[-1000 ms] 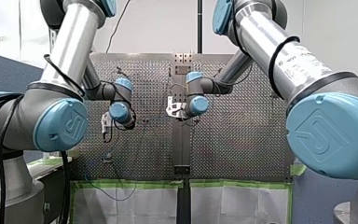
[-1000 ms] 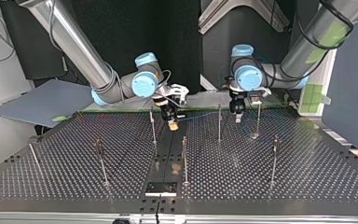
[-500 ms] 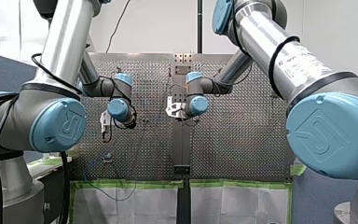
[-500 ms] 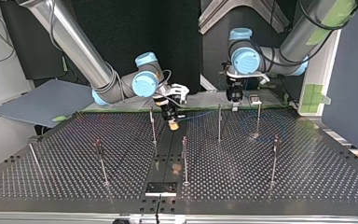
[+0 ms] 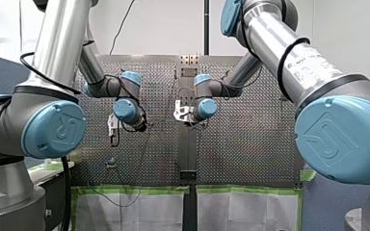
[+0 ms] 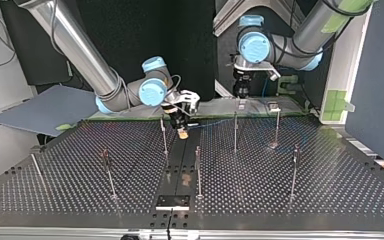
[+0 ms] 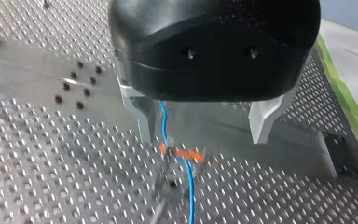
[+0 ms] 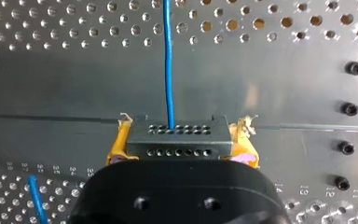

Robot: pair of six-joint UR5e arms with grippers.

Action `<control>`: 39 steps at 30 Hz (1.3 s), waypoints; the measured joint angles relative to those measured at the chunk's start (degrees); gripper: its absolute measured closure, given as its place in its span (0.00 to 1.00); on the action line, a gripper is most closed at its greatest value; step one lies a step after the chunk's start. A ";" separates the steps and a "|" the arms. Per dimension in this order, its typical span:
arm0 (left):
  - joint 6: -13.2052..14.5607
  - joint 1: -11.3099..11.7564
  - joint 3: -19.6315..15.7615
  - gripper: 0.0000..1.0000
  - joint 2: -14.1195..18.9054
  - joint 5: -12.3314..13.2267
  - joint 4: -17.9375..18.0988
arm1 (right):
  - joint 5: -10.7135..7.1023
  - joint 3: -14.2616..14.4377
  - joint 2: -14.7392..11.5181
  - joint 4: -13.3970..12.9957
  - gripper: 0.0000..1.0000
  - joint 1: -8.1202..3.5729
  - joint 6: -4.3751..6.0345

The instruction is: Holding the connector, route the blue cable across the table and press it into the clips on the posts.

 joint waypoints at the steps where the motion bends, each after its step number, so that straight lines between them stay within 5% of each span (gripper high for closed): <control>1: -0.37 -0.44 0.05 0.00 -0.01 -0.27 0.33 | 0.00 0.00 0.00 0.05 1.00 -0.02 0.02; 8: -3.44 -3.68 2.17 0.00 -0.62 -3.06 2.90 | -0.01 0.00 0.00 0.14 1.00 -0.08 0.06; 20: -5.47 -9.10 7.79 0.00 -3.88 -4.33 1.01 | -0.01 0.00 0.01 0.14 1.00 -0.38 0.14; 39: -5.99 -8.45 16.13 0.00 -10.74 -7.13 0.35 | -0.02 0.00 0.01 0.08 1.00 -1.74 0.41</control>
